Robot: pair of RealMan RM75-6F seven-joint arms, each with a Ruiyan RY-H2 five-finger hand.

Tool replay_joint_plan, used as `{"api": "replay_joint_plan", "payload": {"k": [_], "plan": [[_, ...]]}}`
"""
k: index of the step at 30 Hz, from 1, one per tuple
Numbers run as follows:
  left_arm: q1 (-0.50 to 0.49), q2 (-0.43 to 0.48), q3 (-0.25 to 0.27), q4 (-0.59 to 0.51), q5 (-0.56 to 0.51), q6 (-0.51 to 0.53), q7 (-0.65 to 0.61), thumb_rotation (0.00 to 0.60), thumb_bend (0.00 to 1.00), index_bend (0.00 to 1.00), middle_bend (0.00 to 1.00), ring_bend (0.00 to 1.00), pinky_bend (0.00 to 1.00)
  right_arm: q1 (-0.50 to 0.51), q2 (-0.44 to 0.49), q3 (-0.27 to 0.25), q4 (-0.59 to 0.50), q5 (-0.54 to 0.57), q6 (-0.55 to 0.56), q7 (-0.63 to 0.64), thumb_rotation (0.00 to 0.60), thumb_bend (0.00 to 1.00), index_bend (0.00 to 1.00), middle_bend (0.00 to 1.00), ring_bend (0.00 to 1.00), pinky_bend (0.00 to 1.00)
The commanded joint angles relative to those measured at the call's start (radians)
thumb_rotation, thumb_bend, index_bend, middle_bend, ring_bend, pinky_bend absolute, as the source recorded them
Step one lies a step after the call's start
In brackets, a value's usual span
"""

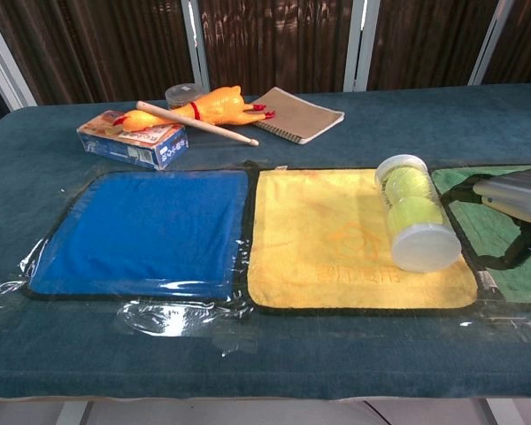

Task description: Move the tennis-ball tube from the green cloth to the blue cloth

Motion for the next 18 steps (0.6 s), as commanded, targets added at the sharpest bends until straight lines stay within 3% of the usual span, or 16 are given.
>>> {"api": "replay_joint_plan", "payload": {"k": [1, 18], "plan": [[0.000, 0.000, 0.000, 0.001, 0.000, 0.001, -0.001, 0.600, 0.07, 0.00, 0.00, 0.05, 0.10, 0.016, -0.010, 0.005, -0.004, 0.020, -0.013, -0.010, 0.600, 0.25, 0.19, 0.13, 0.00, 0.12], [0.002, 0.002, 0.000, 0.010, 0.004, 0.011, -0.020, 0.600, 0.07, 0.00, 0.00, 0.05, 0.10, 0.155, -0.114, 0.036, -0.017, 0.145, -0.006, -0.107, 0.600, 0.25, 0.18, 0.13, 0.00, 0.12]]}}
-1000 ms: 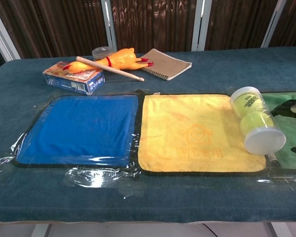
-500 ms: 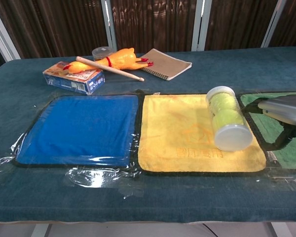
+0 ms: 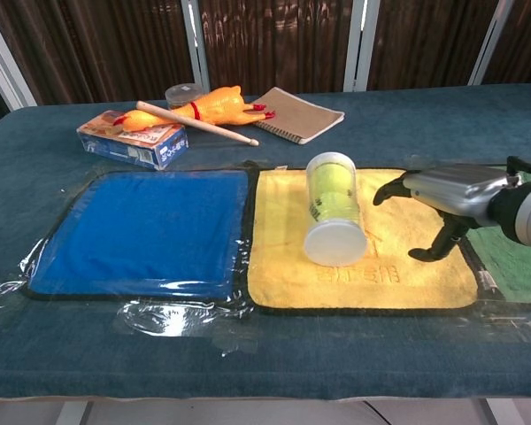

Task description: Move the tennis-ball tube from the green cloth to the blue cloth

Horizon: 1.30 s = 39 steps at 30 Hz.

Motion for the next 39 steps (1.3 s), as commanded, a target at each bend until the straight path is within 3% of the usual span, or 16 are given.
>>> {"api": "replay_joint_plan", "payload": {"k": [1, 20, 39], "plan": [[0.000, 0.000, 0.000, 0.001, 0.000, 0.000, -0.001, 0.600, 0.07, 0.00, 0.00, 0.05, 0.10, 0.026, -0.022, 0.006, 0.003, 0.025, 0.005, -0.019, 0.600, 0.25, 0.18, 0.13, 0.00, 0.12], [-0.004, 0.004, -0.002, 0.007, -0.007, -0.005, -0.017, 0.600, 0.07, 0.00, 0.00, 0.05, 0.10, 0.229, -0.198, 0.068, 0.094, 0.227, 0.023, -0.148, 0.600, 0.25, 0.17, 0.13, 0.00, 0.12], [-0.001, 0.006, 0.004, 0.014, 0.007, 0.005, -0.029, 0.600, 0.07, 0.00, 0.00, 0.05, 0.10, 0.359, -0.317, 0.105, 0.177, 0.314, 0.041, -0.171, 0.600, 0.25, 0.17, 0.13, 0.00, 0.12]]}}
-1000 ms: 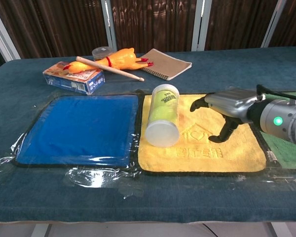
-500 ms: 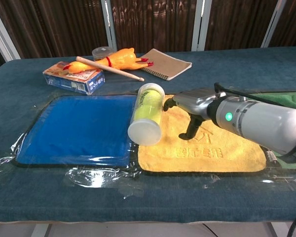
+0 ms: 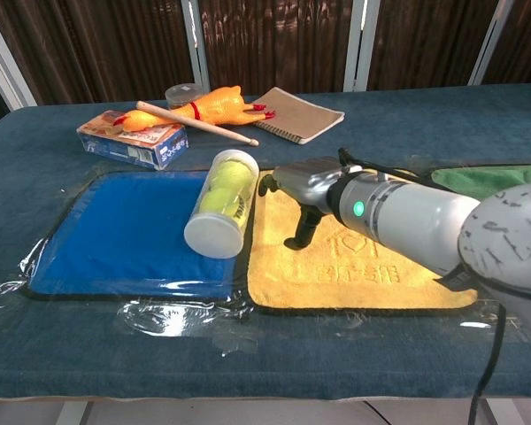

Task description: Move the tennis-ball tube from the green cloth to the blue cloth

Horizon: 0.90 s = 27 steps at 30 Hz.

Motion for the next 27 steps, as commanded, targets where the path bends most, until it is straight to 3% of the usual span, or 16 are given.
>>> {"api": "replay_joint_plan", "payload": {"k": [1, 27], "plan": [[0.001, 0.000, 0.001, 0.001, 0.001, 0.003, -0.001, 0.600, 0.07, 0.00, 0.00, 0.05, 0.10, 0.020, -0.022, 0.008, 0.022, 0.012, -0.004, -0.001, 0.600, 0.25, 0.17, 0.13, 0.00, 0.12], [0.010, 0.002, -0.001, 0.013, 0.000, 0.021, -0.026, 0.600, 0.07, 0.00, 0.00, 0.05, 0.10, 0.062, -0.118, 0.029, 0.142, -0.100, -0.035, 0.145, 0.600, 0.25, 0.11, 0.13, 0.00, 0.11]]}}
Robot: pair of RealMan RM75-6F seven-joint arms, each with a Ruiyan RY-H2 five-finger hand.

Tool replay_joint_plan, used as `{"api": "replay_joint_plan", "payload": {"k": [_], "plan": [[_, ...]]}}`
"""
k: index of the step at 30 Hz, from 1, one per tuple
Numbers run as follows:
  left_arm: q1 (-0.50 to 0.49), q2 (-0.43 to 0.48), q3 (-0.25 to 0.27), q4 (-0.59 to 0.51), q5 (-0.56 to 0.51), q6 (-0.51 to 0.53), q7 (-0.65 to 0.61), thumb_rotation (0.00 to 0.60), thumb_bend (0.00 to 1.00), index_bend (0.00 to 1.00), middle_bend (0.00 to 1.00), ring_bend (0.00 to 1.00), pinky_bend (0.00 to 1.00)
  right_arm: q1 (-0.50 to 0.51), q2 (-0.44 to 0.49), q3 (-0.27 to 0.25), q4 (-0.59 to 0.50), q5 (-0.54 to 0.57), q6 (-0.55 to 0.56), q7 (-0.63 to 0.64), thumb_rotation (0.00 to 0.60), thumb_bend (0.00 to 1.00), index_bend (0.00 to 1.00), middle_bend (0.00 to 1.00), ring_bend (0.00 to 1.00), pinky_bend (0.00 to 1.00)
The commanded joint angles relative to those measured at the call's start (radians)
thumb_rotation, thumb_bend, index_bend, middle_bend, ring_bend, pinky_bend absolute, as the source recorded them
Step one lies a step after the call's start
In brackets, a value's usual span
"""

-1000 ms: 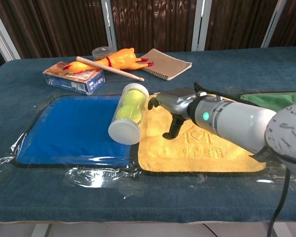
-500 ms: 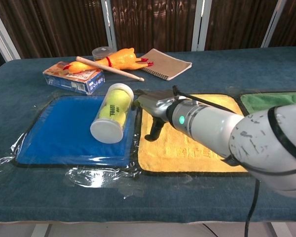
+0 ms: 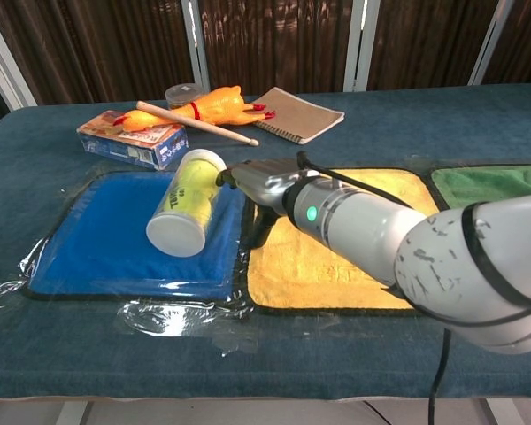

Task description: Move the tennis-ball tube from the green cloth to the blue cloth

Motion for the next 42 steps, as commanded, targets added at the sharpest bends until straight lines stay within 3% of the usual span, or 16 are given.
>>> {"api": "replay_joint_plan", "payload": {"k": [1, 9, 13, 16, 19, 24, 25, 29, 32, 34, 38, 42], "plan": [[-0.002, 0.001, -0.001, -0.002, -0.002, -0.003, 0.000, 0.600, 0.07, 0.00, 0.00, 0.05, 0.10, 0.003, -0.008, 0.001, 0.016, -0.013, -0.015, 0.017, 0.600, 0.25, 0.10, 0.13, 0.00, 0.11], [-0.003, 0.002, -0.004, 0.002, -0.006, -0.002, -0.010, 0.600, 0.07, 0.00, 0.00, 0.05, 0.10, -0.012, -0.002, -0.017, 0.024, -0.070, -0.010, 0.055, 0.600, 0.25, 0.07, 0.13, 0.00, 0.10], [0.000, 0.002, -0.004, 0.003, -0.005, 0.004, -0.012, 0.600, 0.07, 0.00, 0.00, 0.05, 0.10, -0.054, 0.051, -0.047, -0.053, -0.145, 0.038, 0.088, 0.600, 0.25, 0.07, 0.13, 0.00, 0.10], [0.002, 0.000, -0.006, 0.007, -0.001, 0.013, -0.016, 0.600, 0.07, 0.00, 0.00, 0.05, 0.10, -0.118, 0.133, -0.103, -0.146, -0.241, 0.111, 0.116, 0.600, 0.25, 0.05, 0.13, 0.00, 0.10], [0.002, -0.009, -0.012, 0.026, 0.014, 0.041, -0.035, 0.600, 0.07, 0.00, 0.01, 0.05, 0.10, -0.209, 0.246, -0.180, -0.255, -0.363, 0.215, 0.169, 0.600, 0.25, 0.01, 0.12, 0.00, 0.08], [0.004, -0.019, -0.016, 0.036, 0.009, 0.046, -0.038, 0.600, 0.07, 0.00, 0.02, 0.05, 0.10, -0.416, 0.478, -0.380, -0.392, -0.575, 0.434, 0.260, 0.600, 0.25, 0.00, 0.10, 0.00, 0.07], [0.003, -0.020, -0.016, 0.033, 0.007, 0.042, -0.033, 0.600, 0.07, 0.00, 0.02, 0.05, 0.10, -0.469, 0.523, -0.430, -0.395, -0.613, 0.485, 0.282, 0.600, 0.25, 0.00, 0.09, 0.00, 0.06], [-0.006, -0.017, -0.013, 0.012, -0.002, 0.010, -0.011, 0.600, 0.06, 0.00, 0.02, 0.05, 0.12, -0.633, 0.600, -0.547, -0.319, -0.678, 0.605, 0.379, 0.600, 0.25, 0.00, 0.04, 0.00, 0.00], [-0.014, -0.016, -0.011, -0.005, -0.006, -0.015, 0.016, 0.600, 0.05, 0.00, 0.02, 0.05, 0.12, -0.725, 0.614, -0.567, -0.239, -0.720, 0.680, 0.488, 0.600, 0.25, 0.00, 0.03, 0.00, 0.00], [-0.021, -0.013, -0.008, -0.019, -0.008, -0.035, 0.032, 0.600, 0.04, 0.00, 0.02, 0.05, 0.12, -0.755, 0.621, -0.566, -0.203, -0.718, 0.673, 0.504, 0.600, 0.25, 0.00, 0.02, 0.00, 0.00], [-0.036, 0.001, -0.002, -0.046, -0.019, -0.080, 0.050, 0.600, 0.04, 0.00, 0.02, 0.05, 0.13, -0.763, 0.649, -0.536, -0.223, -0.708, 0.626, 0.530, 0.600, 0.25, 0.00, 0.01, 0.00, 0.00], [-0.036, -0.001, -0.006, -0.058, -0.026, -0.084, 0.074, 0.600, 0.04, 0.00, 0.02, 0.05, 0.13, -0.786, 0.650, -0.508, -0.224, -0.754, 0.654, 0.529, 0.600, 0.25, 0.00, 0.01, 0.00, 0.00]]}}
